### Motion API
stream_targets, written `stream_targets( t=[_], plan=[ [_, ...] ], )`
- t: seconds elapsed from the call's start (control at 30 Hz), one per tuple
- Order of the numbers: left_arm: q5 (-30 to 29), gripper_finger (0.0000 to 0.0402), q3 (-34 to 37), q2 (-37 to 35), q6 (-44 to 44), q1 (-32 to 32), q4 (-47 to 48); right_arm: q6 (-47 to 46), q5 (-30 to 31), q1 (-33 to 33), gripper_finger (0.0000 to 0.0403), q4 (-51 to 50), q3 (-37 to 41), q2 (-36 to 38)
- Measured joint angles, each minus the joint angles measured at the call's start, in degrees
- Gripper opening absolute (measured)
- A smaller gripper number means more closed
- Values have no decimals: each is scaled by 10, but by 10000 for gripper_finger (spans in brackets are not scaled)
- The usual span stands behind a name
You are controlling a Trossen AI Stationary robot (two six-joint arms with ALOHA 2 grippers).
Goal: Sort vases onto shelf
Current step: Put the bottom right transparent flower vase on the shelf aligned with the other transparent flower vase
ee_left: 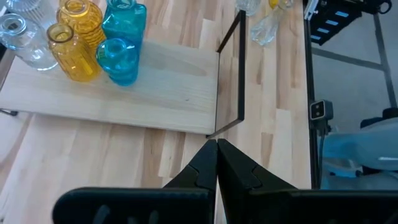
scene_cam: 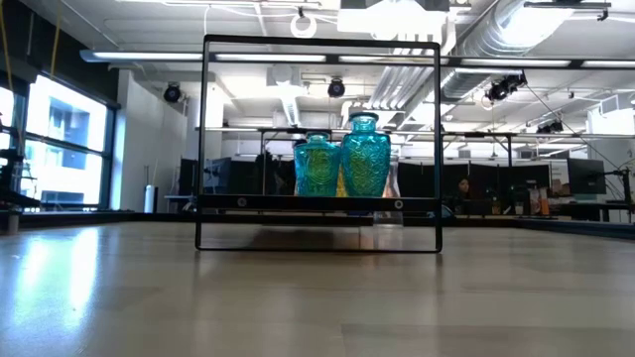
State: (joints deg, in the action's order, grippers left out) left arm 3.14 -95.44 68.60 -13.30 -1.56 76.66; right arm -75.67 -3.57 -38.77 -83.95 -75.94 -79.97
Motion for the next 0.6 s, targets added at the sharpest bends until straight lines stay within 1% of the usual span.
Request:
stream_targets(
  t=[0.23,0.6],
  plan=[
    [0,1,0,0,18,0,0,-33,1,-11,252,-13,0,0],
    [0,1,0,0,15,0,0,-68,1,-23,252,-6,0,-2]
  ],
)
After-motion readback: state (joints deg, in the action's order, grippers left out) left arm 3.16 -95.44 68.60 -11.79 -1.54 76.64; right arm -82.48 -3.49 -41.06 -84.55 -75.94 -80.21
